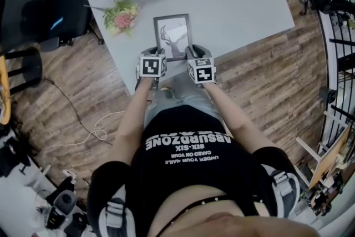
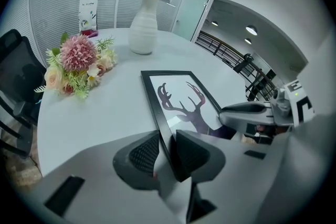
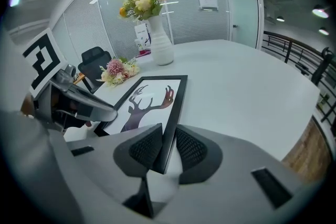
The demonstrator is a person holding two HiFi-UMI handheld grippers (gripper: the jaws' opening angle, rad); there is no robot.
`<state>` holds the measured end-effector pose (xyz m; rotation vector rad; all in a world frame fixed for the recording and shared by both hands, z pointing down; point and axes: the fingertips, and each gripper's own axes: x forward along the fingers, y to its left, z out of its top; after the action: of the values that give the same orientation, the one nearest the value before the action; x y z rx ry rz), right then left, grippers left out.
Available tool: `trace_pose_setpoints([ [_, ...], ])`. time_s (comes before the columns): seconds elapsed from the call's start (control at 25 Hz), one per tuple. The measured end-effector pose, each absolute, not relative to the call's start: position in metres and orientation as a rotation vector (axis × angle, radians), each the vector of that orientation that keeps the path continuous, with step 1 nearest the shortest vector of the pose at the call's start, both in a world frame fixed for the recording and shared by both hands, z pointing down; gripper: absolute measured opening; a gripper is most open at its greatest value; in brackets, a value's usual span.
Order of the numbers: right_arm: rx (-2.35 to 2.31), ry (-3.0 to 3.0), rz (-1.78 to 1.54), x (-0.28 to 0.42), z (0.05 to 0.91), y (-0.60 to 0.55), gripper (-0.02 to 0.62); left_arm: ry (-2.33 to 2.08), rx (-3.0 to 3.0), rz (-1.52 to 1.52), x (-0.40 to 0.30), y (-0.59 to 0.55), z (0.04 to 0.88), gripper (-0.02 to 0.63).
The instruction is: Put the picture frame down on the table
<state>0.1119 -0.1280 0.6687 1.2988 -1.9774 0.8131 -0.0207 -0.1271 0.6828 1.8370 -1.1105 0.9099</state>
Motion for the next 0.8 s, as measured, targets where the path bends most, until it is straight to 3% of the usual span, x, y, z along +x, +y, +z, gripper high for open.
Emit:
trace_pose_setpoints([
  [0.8,1.313,-1.957,0.838,0.1101,0.6692,-0.1279,0.095,-1.101,1.890,0.793,-0.0192,-0.1242,0.6817,0.103],
])
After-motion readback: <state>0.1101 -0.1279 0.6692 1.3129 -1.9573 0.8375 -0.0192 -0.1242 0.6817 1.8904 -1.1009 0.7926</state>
